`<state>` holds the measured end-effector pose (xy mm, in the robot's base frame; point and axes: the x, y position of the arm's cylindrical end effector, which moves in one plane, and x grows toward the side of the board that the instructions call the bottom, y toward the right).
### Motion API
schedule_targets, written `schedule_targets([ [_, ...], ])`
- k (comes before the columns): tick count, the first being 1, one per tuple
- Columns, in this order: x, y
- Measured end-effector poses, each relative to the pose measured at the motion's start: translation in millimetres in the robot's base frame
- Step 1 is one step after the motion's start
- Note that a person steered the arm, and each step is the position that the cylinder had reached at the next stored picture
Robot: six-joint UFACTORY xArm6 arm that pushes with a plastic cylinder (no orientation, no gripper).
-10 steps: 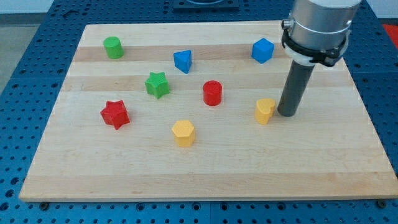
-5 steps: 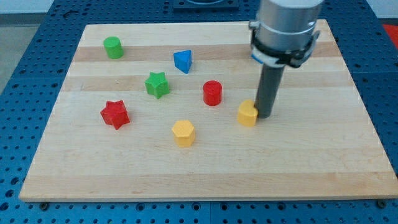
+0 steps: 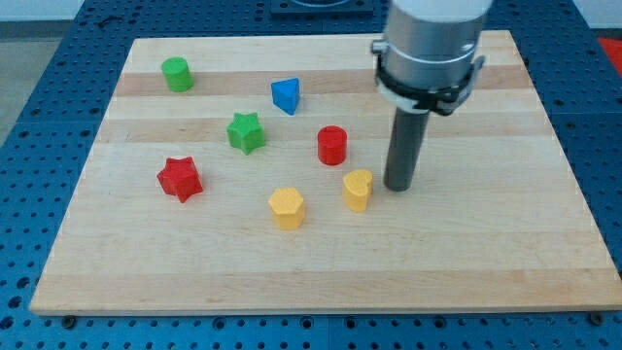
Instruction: Push the yellow heart to the yellow hexagon
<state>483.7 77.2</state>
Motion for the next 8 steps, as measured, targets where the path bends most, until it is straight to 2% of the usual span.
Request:
schedule_targets([
  [2,25,-43],
  [4,15,3],
  [8,1,-31],
])
